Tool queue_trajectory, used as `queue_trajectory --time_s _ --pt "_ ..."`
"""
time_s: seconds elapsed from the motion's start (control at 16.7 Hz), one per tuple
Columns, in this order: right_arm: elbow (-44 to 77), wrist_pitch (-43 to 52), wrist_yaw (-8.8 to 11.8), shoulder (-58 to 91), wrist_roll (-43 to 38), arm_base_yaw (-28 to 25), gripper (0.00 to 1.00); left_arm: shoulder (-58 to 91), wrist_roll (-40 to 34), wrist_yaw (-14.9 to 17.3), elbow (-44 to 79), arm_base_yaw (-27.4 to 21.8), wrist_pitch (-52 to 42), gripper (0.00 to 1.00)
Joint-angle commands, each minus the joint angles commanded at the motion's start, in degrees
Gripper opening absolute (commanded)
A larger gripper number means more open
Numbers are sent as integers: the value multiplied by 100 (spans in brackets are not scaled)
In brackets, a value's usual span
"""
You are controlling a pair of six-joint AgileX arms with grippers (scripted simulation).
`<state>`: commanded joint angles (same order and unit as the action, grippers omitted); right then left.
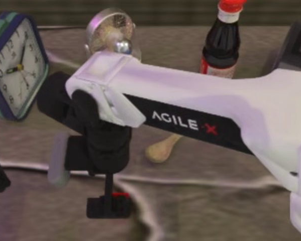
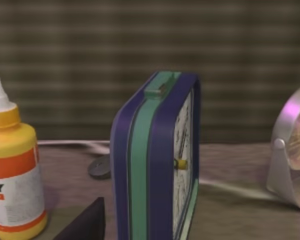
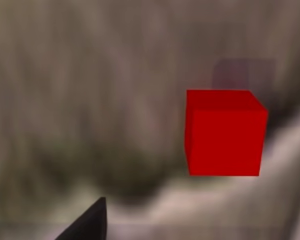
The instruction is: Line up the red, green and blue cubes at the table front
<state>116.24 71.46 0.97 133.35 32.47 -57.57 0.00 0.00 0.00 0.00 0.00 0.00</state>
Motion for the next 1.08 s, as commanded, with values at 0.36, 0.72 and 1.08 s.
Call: queue_trajectory --time_s 0.36,0.72,1.08 --pt "-461 -404 49 -562 -119 286 100 525 223 -4 509 -129 -329 100" --pt "-2509 -1925 205 -3183 -744 1472 100 2960 1086 6 2472 -648 -1596 100" --pt "-5824 -3884 307 -7153 -1747 3159 100 6666 2189 20 4939 -1313 -3329 100"
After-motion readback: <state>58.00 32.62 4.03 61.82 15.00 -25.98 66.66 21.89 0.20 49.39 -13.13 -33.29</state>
